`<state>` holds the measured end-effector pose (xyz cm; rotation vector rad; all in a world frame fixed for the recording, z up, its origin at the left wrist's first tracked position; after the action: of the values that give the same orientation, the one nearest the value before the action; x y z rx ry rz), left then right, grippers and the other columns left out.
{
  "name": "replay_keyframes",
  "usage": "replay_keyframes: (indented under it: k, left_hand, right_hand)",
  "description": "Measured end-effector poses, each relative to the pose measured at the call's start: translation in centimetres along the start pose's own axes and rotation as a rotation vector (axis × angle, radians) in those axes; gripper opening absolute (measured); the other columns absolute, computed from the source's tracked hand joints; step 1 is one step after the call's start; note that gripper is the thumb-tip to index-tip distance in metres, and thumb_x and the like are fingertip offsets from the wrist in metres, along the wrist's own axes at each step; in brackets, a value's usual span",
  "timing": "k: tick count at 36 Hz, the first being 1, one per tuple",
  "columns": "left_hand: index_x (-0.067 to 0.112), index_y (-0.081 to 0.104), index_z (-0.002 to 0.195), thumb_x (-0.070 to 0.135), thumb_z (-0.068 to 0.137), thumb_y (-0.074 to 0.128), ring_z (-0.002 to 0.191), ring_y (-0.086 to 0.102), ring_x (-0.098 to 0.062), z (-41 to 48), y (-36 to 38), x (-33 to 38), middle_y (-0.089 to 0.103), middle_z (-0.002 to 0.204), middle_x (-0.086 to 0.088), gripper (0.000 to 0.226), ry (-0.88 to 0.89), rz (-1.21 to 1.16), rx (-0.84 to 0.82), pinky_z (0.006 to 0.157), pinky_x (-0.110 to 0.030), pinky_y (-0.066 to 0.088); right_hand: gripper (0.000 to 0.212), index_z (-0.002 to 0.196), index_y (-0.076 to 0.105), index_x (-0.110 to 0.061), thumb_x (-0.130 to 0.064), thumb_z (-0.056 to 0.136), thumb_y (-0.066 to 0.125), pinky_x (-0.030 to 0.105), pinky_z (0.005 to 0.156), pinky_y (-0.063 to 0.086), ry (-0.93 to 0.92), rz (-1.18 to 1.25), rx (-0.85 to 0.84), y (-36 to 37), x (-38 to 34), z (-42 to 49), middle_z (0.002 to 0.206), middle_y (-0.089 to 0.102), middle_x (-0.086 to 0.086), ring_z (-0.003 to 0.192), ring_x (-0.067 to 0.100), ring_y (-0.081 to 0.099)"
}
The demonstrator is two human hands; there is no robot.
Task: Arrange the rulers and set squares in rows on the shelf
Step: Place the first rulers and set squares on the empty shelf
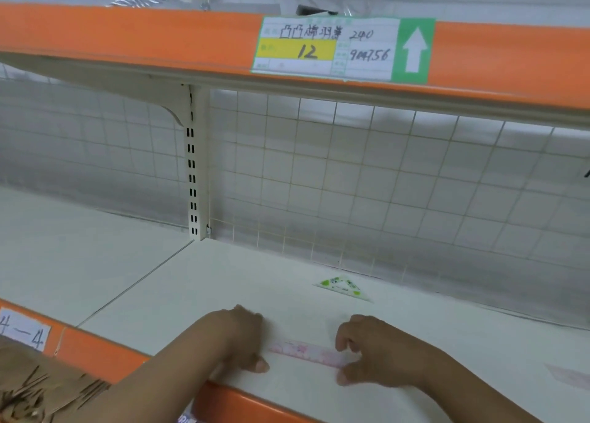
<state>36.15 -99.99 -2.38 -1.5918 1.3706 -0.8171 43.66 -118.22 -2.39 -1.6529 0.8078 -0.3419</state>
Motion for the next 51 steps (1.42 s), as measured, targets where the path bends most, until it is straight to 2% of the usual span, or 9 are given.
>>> replay_keyframes:
  k: [4, 9, 13, 18, 23, 39, 44, 46, 51]
  left_hand:
    - [0.005, 0.053, 0.125, 0.047, 0.088, 0.057, 0.107, 0.061, -0.027, 0.1, -0.1, 0.1, 0.061, 0.123, -0.012, 0.057, 0.014, 0.032, -0.004, 0.075, -0.028, 0.042]
    - [0.008, 0.051, 0.128, 0.046, 0.089, 0.057, 0.112, 0.059, -0.026, 0.0, -0.1, 0.1, 0.057, 0.128, -0.01, 0.055, 0.033, 0.017, 0.02, 0.078, -0.027, 0.042]
    - [0.01, 0.054, 0.125, 0.048, 0.086, 0.058, 0.113, 0.057, -0.025, 0.0, 0.0, -0.2, 0.058, 0.126, -0.008, 0.055, 0.035, 0.007, 0.012, 0.088, -0.029, 0.045]
    - [0.011, 0.051, 0.13, 0.054, 0.087, 0.056, 0.116, 0.056, -0.024, -0.2, -1.2, 0.3, 0.057, 0.129, -0.008, 0.061, 0.052, 0.002, -0.009, 0.085, -0.029, 0.043]
    - [0.022, 0.03, 0.147, 0.064, 0.082, 0.058, 0.132, 0.041, -0.024, 0.6, -2.0, 2.1, 0.039, 0.144, -0.004, 0.082, 0.131, -0.133, 0.053, 0.106, -0.034, 0.038]
    - [0.017, 0.032, 0.142, 0.062, 0.086, 0.052, 0.131, 0.032, -0.027, 2.8, -0.9, 7.0, 0.032, 0.138, -0.009, 0.074, 0.163, -0.109, 0.125, 0.105, -0.04, 0.037]
    - [0.018, 0.027, 0.147, 0.062, 0.088, 0.048, 0.135, 0.026, -0.027, 3.3, -0.6, 9.3, 0.026, 0.144, -0.008, 0.076, 0.179, -0.126, 0.16, 0.106, -0.04, 0.035]
    - [0.019, 0.027, 0.147, 0.062, 0.089, 0.046, 0.136, 0.025, -0.028, 3.4, -0.5, 10.3, 0.025, 0.146, -0.008, 0.075, 0.189, -0.108, 0.16, 0.106, -0.041, 0.034]
    - [0.023, 0.03, 0.144, 0.061, 0.09, 0.044, 0.134, 0.027, -0.029, 3.6, -0.1, 12.0, 0.029, 0.144, -0.008, 0.068, 0.206, -0.085, 0.149, 0.105, -0.044, 0.033]
  right_hand:
    - [0.018, 0.088, 0.05, -0.031, -0.038, 0.084, 0.066, 0.026, 0.089, 0.041, 0.006, 0.033, 0.03, 0.4, 0.3, -0.7, 0.102, 0.041, -0.007, 0.102, 0.014, 0.045]
    - [0.031, 0.07, 0.034, -0.033, -0.029, 0.087, 0.059, 0.015, 0.065, 0.031, 0.055, 0.057, 0.101, 0.6, 0.8, -1.1, 0.092, 0.042, -0.009, 0.087, 0.013, 0.042]
    - [0.019, 0.08, 0.037, -0.026, -0.02, 0.093, 0.048, 0.022, 0.06, 0.035, 0.082, 0.062, 0.212, 0.4, 1.5, -1.6, 0.076, 0.042, -0.014, 0.07, 0.011, 0.041]
    - [0.007, 0.094, 0.036, -0.026, -0.019, 0.095, 0.035, 0.032, 0.07, 0.044, 0.167, 0.107, 0.288, -0.5, 3.4, -2.0, 0.091, 0.06, -0.001, 0.077, 0.019, 0.048]
    - [0.016, 0.113, 0.047, -0.023, -0.025, 0.1, 0.037, 0.028, 0.076, 0.041, 0.139, 0.139, 0.348, -1.0, 4.8, -2.3, 0.094, 0.053, -0.004, 0.082, 0.015, 0.047]
    - [0.024, 0.115, 0.056, -0.024, -0.033, 0.093, 0.053, 0.024, 0.087, 0.045, 0.285, 0.14, 0.359, -0.1, 10.6, -4.4, 0.1, 0.044, -0.005, 0.094, 0.014, 0.051]
    - [0.01, 0.094, 0.054, -0.035, -0.028, 0.088, 0.058, 0.019, 0.081, 0.042, 0.339, 0.207, 0.344, 0.0, 12.4, -4.8, 0.098, 0.045, -0.005, 0.09, 0.012, 0.049]
    - [0.021, 0.082, 0.048, -0.042, -0.025, 0.085, 0.061, 0.013, 0.072, 0.038, 0.355, 0.252, 0.341, 0.0, 13.3, -4.9, 0.099, 0.048, -0.003, 0.09, 0.01, 0.049]
    - [0.029, 0.111, 0.058, -0.03, -0.024, 0.084, 0.065, 0.015, 0.073, 0.039, 0.43, 0.312, 0.338, -0.4, 15.3, -5.1, 0.101, 0.049, -0.004, 0.09, 0.01, 0.05]
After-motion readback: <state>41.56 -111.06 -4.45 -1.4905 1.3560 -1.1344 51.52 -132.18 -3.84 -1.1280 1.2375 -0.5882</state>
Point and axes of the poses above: each hand's wrist, its own z-axis towards the middle knuckle, its own y-axis out of the palm, x = y × z, the point moved 5 cm from there along z, towards the middle knuckle
